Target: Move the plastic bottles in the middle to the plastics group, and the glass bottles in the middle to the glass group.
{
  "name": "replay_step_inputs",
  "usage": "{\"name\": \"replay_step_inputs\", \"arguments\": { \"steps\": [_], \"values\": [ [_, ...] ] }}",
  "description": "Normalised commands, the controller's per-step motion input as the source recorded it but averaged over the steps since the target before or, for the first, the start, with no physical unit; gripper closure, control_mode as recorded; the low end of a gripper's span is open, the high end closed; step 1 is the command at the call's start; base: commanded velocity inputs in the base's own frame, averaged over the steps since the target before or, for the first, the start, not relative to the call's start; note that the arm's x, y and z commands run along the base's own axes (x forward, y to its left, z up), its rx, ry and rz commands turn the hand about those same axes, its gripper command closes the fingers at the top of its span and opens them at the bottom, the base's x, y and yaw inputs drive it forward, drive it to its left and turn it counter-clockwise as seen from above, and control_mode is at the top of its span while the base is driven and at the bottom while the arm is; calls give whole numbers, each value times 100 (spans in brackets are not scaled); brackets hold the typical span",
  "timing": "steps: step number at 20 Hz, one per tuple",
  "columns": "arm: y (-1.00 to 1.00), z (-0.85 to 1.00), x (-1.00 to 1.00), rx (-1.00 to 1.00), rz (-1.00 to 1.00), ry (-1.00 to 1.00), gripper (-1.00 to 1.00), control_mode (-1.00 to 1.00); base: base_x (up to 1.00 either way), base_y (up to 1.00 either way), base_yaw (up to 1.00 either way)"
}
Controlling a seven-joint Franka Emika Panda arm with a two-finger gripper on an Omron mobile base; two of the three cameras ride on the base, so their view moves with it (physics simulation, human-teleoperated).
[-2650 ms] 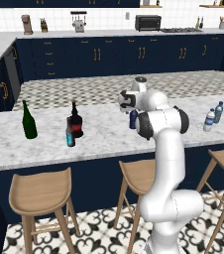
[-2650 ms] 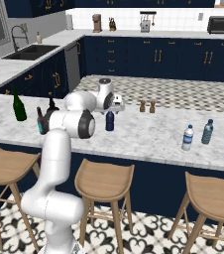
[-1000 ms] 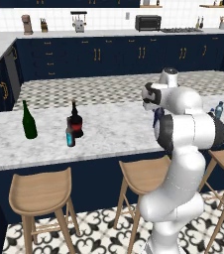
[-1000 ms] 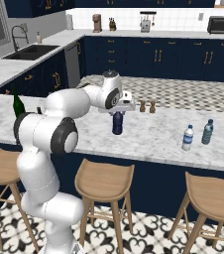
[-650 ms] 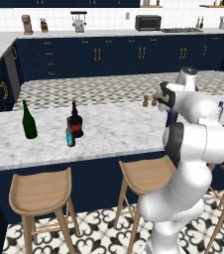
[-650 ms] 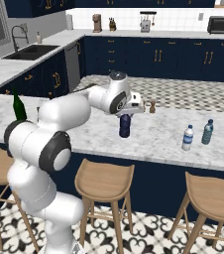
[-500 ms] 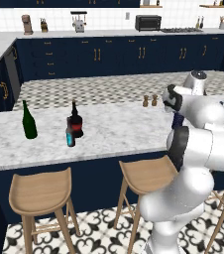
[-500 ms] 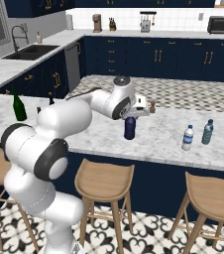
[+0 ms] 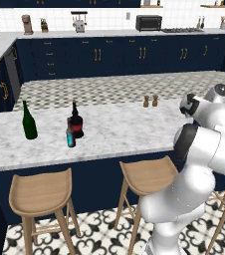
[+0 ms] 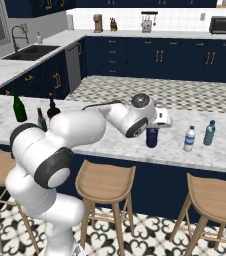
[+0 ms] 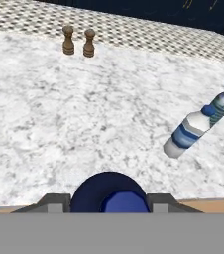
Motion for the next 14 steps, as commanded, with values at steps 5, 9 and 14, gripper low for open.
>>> {"name": "replay_step_inputs", "arguments": {
  "steps": [5,9,14],
  "values": [
    [-85,0,-9,0,-14,0,100,-100,0,0,0],
    [-84,1,-6,0,-15,0,100,-100,0,0,0],
    [-76,0,-8,0,-11,-2,100,-100,0,0,0]
  ]
}}
